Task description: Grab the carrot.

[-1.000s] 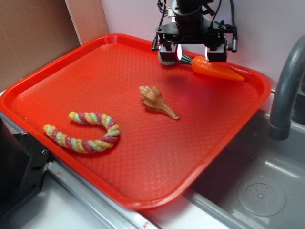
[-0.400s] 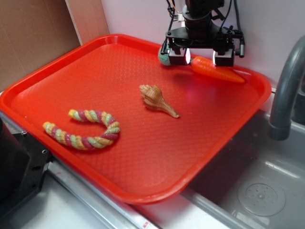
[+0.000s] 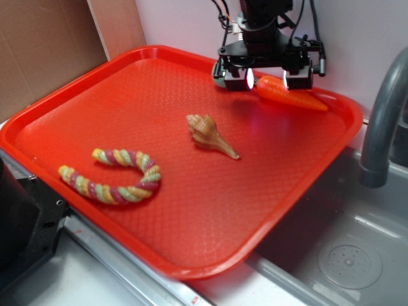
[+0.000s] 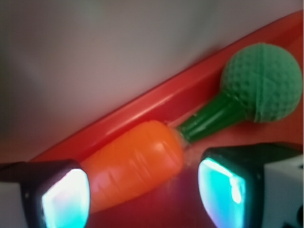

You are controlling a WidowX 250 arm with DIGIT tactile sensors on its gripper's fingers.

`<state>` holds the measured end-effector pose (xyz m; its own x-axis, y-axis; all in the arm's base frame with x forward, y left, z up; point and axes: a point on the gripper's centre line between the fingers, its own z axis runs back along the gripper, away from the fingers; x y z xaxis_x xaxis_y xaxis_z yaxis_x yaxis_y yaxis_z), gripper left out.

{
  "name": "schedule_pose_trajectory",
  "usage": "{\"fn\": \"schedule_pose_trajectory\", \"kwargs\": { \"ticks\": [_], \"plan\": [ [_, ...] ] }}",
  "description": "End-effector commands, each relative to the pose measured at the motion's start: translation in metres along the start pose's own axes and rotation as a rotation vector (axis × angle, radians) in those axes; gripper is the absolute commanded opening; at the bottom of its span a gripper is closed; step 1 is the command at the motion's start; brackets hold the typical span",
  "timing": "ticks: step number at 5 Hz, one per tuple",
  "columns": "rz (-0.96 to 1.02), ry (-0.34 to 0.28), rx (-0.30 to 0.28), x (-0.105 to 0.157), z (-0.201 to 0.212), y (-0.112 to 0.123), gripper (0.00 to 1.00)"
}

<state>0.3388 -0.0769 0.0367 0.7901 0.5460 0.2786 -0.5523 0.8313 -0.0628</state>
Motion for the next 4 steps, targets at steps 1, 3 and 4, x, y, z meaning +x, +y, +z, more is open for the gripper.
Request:
{"fn": "schedule_pose_trajectory", "kwargs": {
  "ticks": [1,3,4],
  "plan": [
    [-0.033,-0.034,-0.038,-0.008,0.027,0.005,1.0],
    [0.029,-0.201,-0.063,0.014,0.06,0.004,1.0],
    [0.033,-0.208,-0.028,0.03,0.048,0.004,1.0]
  ]
}}
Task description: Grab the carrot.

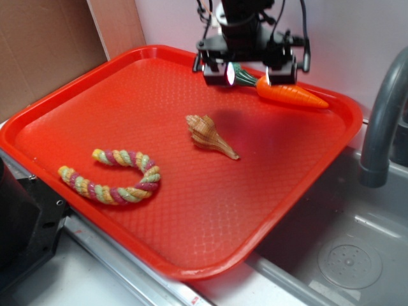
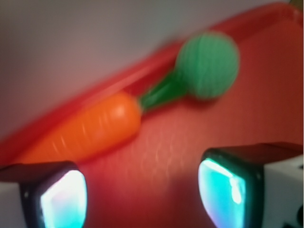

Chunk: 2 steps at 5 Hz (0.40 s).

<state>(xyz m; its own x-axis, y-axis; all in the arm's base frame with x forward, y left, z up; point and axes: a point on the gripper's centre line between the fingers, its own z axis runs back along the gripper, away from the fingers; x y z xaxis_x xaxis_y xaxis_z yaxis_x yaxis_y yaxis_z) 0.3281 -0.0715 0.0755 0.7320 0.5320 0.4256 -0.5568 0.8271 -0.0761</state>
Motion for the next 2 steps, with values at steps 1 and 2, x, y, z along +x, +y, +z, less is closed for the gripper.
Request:
{"fn": "schedule_pose_trajectory", "kwargs": {
  "ticks": [1,2],
  "plan": [
    [0.015,-0.031,0.0,0.029,-0.011,-0.003,1.0],
    [0.008,-0.013,0.016,0.028,-0.023,-0.003,1.0]
  ]
}}
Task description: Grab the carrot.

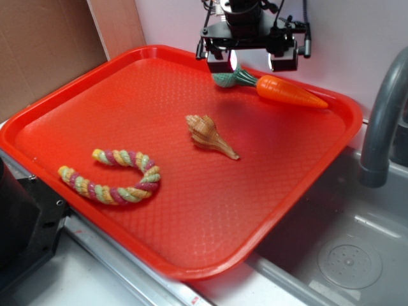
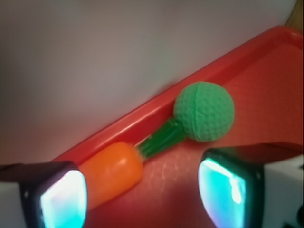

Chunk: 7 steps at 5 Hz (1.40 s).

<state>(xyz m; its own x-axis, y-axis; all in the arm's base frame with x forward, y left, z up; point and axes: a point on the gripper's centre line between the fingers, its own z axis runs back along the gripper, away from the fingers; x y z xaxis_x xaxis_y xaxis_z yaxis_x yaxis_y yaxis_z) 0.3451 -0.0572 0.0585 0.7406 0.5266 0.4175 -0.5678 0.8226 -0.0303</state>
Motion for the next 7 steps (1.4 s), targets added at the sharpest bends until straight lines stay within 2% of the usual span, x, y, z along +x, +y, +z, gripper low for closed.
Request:
{"fn": "schedule_pose_trajectory", "kwargs": {
  "ticks": [1,2,3,4,5,6,7],
  "plan": [
    [0.011,0.008,-0.012,0.013,-0.016,-0.008,1.0],
    [0.008,0.084,0.024,-0.005,-0.041,-0.007,1.0],
    [0.022,0.135,0.021,-0.024,-0.041,-0.003,1.0],
    [0.031,0.187,0.001,-0.036,-0.022,-0.001,0.0],
    [0.019,0.252,-0.097,-0.047,0.021,0.005,0.0],
    [-0.017,0.314,-0.155,-0.053,0.059,0.009,0.0],
    [-0.021,0.296,-0.185,-0.051,0.091,0.017,0.0]
  ]
}}
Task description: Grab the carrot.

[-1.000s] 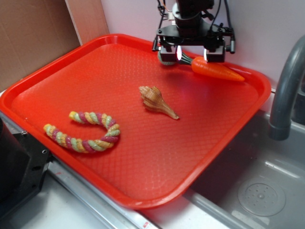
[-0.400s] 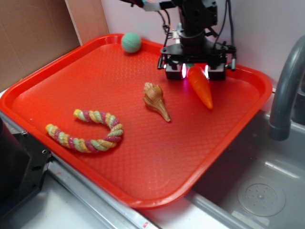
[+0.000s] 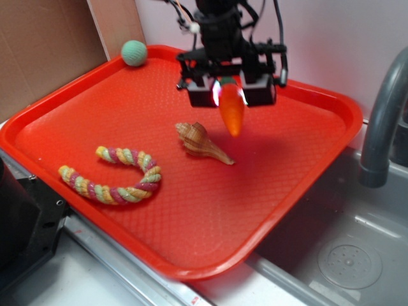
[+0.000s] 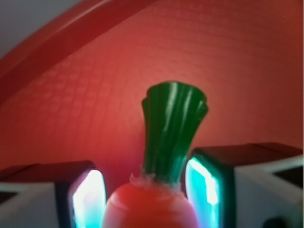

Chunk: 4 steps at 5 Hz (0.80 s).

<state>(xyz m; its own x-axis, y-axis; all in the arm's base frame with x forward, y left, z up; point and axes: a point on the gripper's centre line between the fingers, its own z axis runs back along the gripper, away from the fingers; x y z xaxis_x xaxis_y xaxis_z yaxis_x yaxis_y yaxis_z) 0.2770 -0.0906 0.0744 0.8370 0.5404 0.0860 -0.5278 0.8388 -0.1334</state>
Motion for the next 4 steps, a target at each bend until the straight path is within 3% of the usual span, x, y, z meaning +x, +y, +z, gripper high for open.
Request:
{"fn": "schedule_pose_trajectory", "kwargs": {
  "ticks": [1,2,4],
  "plan": [
    [-0.047,-0.027,-0.062,-0.007,0.076,0.008,0.0],
    [-0.095,-0.102,0.022,0.006,0.125,0.049,0.0],
    [-0.037,-0.222,0.112,0.037,0.143,0.113,0.0]
  ]
}}
